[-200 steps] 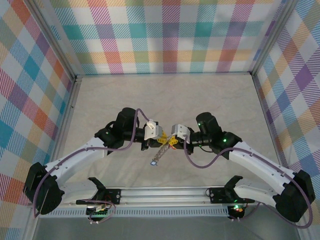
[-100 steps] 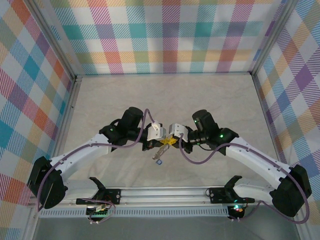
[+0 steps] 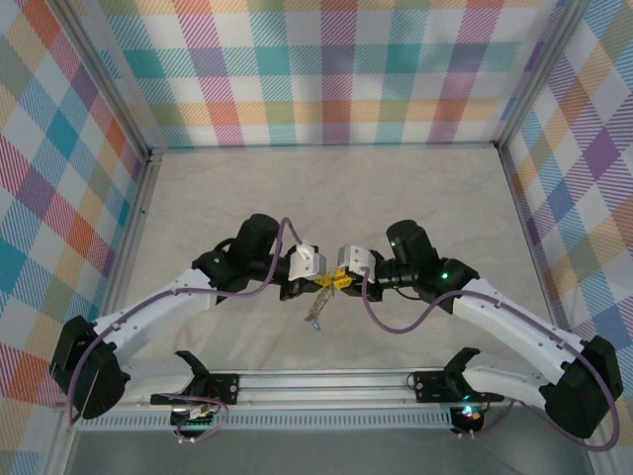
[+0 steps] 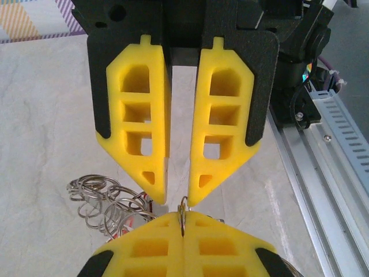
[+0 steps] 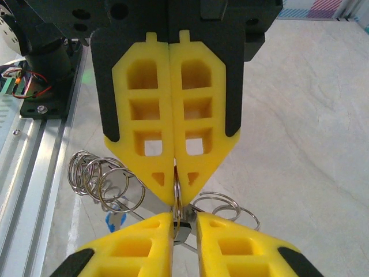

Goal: Put the keys on the keyring

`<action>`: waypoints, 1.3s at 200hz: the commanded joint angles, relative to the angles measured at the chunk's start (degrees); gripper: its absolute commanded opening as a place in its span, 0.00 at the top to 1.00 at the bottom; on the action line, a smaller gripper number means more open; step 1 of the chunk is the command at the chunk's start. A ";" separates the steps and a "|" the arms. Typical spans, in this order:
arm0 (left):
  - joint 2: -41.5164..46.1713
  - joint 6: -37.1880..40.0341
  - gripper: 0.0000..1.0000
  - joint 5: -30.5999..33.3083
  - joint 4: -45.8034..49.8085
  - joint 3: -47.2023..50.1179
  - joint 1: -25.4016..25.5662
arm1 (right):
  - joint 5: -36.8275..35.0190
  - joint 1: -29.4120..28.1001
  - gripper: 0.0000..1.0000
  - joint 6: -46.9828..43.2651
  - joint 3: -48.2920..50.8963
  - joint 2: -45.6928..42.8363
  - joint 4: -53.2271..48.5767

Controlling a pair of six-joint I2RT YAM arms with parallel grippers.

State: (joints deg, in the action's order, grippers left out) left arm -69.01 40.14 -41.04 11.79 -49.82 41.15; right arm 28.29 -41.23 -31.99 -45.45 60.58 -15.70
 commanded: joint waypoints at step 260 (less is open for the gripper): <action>2.13 -7.42 1.00 -6.27 -13.56 3.33 -1.43 | 0.62 0.01 0.76 3.15 5.65 -4.20 10.29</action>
State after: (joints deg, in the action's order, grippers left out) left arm -67.59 33.45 -44.51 1.52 -46.48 40.29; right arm 29.06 -41.23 -27.55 -40.18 57.76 -7.09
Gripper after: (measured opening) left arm 0.049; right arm 0.242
